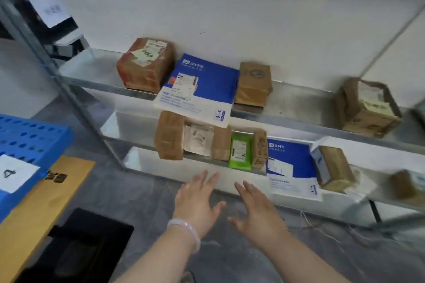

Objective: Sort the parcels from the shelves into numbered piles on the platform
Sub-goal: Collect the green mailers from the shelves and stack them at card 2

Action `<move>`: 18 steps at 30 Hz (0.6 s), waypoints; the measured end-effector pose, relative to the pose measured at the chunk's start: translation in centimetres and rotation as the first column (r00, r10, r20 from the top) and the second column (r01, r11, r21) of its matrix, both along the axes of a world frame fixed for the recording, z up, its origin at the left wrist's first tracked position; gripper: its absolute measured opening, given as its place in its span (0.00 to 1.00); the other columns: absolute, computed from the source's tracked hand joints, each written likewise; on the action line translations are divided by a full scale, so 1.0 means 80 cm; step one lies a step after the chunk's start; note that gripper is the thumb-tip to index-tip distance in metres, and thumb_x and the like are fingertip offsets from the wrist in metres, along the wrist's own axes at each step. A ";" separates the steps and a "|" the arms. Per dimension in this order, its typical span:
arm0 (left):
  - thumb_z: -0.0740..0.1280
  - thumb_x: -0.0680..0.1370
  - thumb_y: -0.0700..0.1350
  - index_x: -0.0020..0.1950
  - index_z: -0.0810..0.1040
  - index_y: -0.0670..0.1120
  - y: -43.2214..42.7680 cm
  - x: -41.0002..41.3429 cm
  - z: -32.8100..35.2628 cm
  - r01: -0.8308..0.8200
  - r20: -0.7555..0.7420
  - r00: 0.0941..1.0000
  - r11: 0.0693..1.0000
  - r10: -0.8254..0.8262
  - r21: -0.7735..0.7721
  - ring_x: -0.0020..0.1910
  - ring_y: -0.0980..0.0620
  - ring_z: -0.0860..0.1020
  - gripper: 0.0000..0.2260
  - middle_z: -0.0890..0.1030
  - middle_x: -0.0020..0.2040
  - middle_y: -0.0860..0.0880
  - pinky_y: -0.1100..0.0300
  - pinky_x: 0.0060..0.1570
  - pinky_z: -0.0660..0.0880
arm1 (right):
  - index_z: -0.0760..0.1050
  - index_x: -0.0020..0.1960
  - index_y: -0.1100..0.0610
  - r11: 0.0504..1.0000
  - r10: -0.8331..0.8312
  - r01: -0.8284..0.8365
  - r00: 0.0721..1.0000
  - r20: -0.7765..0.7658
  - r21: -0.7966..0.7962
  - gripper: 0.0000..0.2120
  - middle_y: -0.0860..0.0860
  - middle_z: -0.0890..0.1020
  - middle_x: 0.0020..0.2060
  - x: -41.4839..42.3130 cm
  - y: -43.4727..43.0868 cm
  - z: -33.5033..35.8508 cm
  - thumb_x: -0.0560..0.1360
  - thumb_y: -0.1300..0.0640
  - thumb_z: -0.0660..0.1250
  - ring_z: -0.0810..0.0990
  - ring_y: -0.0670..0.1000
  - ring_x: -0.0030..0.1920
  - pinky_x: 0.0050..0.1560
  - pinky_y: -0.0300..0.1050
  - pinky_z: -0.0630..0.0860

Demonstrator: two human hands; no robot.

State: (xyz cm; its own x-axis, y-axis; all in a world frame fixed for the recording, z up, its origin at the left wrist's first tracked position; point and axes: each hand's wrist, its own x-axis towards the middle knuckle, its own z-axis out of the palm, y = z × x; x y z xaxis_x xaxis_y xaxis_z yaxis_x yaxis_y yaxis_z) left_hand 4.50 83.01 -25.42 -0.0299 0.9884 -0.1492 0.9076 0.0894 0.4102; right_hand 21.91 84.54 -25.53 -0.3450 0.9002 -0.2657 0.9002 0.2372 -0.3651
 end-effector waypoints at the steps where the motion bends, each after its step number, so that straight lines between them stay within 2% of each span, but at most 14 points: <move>1: 0.58 0.78 0.62 0.77 0.48 0.61 0.015 0.000 -0.014 0.020 0.005 1.000 1.000 -0.020 -0.015 0.77 0.52 0.50 0.31 0.49 0.79 0.56 0.55 0.74 0.49 | 0.47 0.78 0.45 1.000 -0.020 0.020 1.000 0.008 -0.015 0.39 0.47 0.50 0.78 0.001 0.013 -0.013 0.75 0.39 0.63 0.50 0.47 0.77 0.74 0.40 0.48; 7: 0.58 0.79 0.59 0.77 0.47 0.60 0.107 -0.006 -0.104 0.141 0.040 0.990 0.984 -0.137 -0.108 0.77 0.54 0.49 0.30 0.47 0.79 0.56 0.56 0.75 0.46 | 0.45 0.79 0.47 0.977 -0.185 0.187 0.982 0.031 -0.098 0.35 0.46 0.50 0.78 0.002 0.101 -0.094 0.78 0.43 0.60 0.49 0.47 0.77 0.74 0.42 0.49; 11: 0.57 0.80 0.57 0.78 0.48 0.58 0.165 0.003 -0.163 0.208 0.053 0.978 0.963 -0.202 -0.172 0.77 0.54 0.49 0.29 0.48 0.79 0.56 0.53 0.75 0.51 | 0.48 0.78 0.45 0.937 -0.297 0.294 0.955 0.012 -0.188 0.34 0.45 0.52 0.78 0.015 0.153 -0.161 0.78 0.43 0.60 0.53 0.48 0.77 0.74 0.50 0.57; 18: 0.59 0.80 0.56 0.78 0.51 0.54 0.254 0.035 -0.283 0.230 0.105 0.971 0.958 -0.214 -0.174 0.77 0.53 0.51 0.29 0.53 0.78 0.53 0.59 0.75 0.47 | 0.58 0.76 0.48 0.872 -0.454 0.418 0.885 -0.104 -0.254 0.28 0.46 0.60 0.76 0.040 0.237 -0.279 0.79 0.49 0.61 0.59 0.48 0.75 0.74 0.47 0.58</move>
State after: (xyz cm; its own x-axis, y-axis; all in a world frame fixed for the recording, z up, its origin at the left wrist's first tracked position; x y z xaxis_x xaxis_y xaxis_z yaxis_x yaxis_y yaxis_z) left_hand 7.32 103.34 -48.02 0.2072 0.9242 -0.3208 0.8762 -0.0294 0.4811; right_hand 25.14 103.53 -47.85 0.0164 0.8937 -0.4484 0.8202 -0.2685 -0.5052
